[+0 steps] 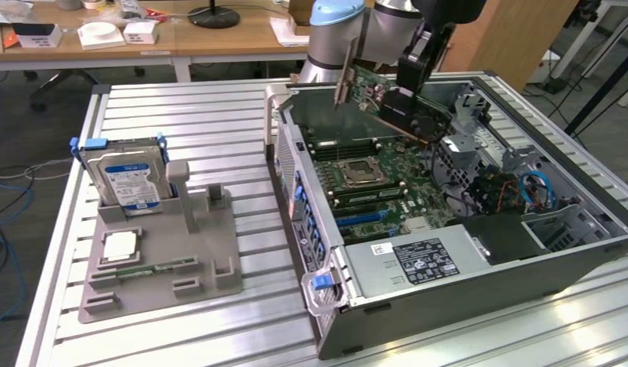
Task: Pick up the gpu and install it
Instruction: 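Insert the gpu into the slot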
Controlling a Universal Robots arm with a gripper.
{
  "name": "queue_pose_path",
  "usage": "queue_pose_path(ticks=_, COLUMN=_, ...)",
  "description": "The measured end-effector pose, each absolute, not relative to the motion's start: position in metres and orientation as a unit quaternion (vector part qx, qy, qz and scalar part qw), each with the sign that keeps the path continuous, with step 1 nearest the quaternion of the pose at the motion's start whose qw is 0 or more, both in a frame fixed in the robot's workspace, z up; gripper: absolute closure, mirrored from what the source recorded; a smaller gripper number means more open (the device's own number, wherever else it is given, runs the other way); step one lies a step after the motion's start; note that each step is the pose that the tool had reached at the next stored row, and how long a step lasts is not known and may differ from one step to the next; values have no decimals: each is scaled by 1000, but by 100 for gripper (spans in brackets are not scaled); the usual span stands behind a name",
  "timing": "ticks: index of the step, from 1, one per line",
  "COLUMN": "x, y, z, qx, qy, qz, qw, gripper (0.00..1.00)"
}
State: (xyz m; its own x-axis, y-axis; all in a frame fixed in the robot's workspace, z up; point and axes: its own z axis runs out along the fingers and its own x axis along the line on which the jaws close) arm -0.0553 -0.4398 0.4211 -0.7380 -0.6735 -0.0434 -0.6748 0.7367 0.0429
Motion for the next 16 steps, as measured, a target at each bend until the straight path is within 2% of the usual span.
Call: queue_pose_path(ticks=16, x=-55, y=-440, z=421, qx=-429, qy=903, qz=29, qw=10, gripper=74)
